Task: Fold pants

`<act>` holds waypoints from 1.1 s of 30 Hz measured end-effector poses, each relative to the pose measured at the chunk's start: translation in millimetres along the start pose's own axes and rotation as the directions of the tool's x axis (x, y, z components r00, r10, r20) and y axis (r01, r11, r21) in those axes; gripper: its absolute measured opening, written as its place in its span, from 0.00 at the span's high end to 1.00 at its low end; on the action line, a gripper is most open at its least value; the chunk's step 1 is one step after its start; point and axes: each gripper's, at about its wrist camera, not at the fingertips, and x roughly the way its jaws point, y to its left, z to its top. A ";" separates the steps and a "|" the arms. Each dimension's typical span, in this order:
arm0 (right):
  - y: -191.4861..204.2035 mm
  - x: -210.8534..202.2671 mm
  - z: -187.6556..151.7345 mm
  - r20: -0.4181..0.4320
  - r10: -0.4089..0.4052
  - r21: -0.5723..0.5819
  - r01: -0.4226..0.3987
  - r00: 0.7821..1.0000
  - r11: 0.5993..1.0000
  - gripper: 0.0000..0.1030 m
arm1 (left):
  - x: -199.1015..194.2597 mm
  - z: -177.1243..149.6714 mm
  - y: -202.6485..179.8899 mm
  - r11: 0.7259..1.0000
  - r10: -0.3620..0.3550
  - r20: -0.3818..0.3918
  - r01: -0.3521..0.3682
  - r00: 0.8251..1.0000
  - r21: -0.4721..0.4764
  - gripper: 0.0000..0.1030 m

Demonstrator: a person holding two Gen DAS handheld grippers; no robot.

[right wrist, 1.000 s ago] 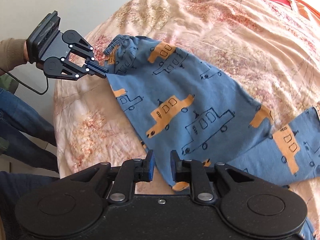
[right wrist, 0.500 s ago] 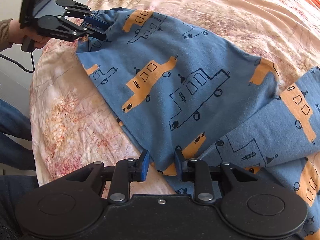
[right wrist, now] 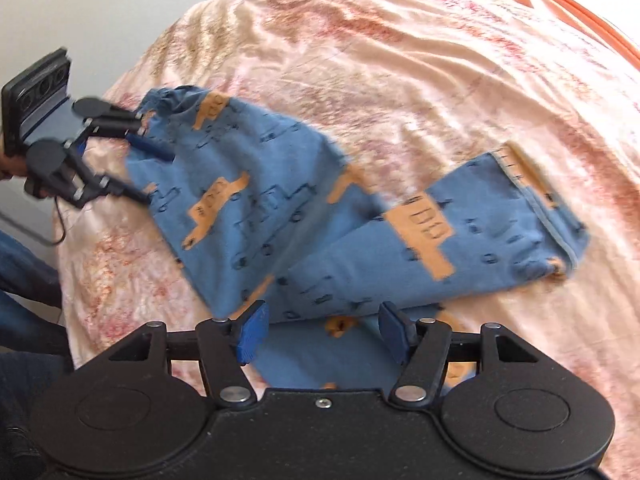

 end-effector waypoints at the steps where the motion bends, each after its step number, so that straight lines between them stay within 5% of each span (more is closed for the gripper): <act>1: -14.2 -4.0 4.5 0.005 -0.028 -0.001 0.028 1.000 1.000 0.38 | 16.4 5.6 -7.8 0.999 -0.032 -0.007 0.032 0.999 -0.009 0.44; 3: -40.6 -9.1 14.0 0.014 -0.065 -0.003 0.065 0.998 0.998 0.38 | 50.8 16.1 -24.4 0.996 -0.085 -0.024 0.085 0.996 -0.034 0.50; 7: -75.7 -7.0 38.6 0.010 -0.105 -0.073 0.106 0.994 0.992 0.38 | 84.4 26.2 -39.4 0.997 -0.050 -0.027 0.048 0.998 -0.057 0.60; 9: -84.5 0.6 52.0 -0.003 -0.115 -0.121 0.114 0.993 0.986 0.38 | 88.6 27.4 -40.0 0.997 -0.028 -0.022 0.027 0.999 -0.066 0.82; 11: -90.3 9.7 64.3 -0.017 -0.116 -0.176 0.112 0.993 0.978 0.38 | 86.0 29.7 -39.6 0.998 -0.022 -0.009 0.022 1.000 -0.065 0.90; 20: -111.2 67.4 124.7 -0.091 -0.130 -0.332 0.093 0.987 0.939 0.48 | 86.8 28.6 -43.3 0.997 -0.002 -0.036 0.000 0.999 -0.072 0.90; 24: -118.2 88.6 134.0 -0.168 -0.113 -0.352 0.048 0.979 0.935 0.67 | 89.7 28.7 -45.2 0.998 0.013 -0.043 -0.016 0.999 -0.067 0.90; 25: -117.6 88.8 133.4 -0.182 -0.093 -0.359 0.022 0.979 0.933 0.90 | 90.0 29.3 -45.4 0.998 0.022 -0.044 -0.024 0.999 -0.063 0.90; 26: -116.7 86.8 132.8 -0.182 -0.078 -0.362 0.007 0.980 0.932 0.96 | 90.1 30.2 -46.5 0.998 0.033 -0.042 -0.035 0.999 -0.053 0.90; 33: -120.9 8.7 103.9 0.020 -0.060 -0.302 0.063 0.998 0.951 1.00 | 82.2 48.2 -52.0 0.997 0.076 -0.012 -0.076 0.997 0.021 0.90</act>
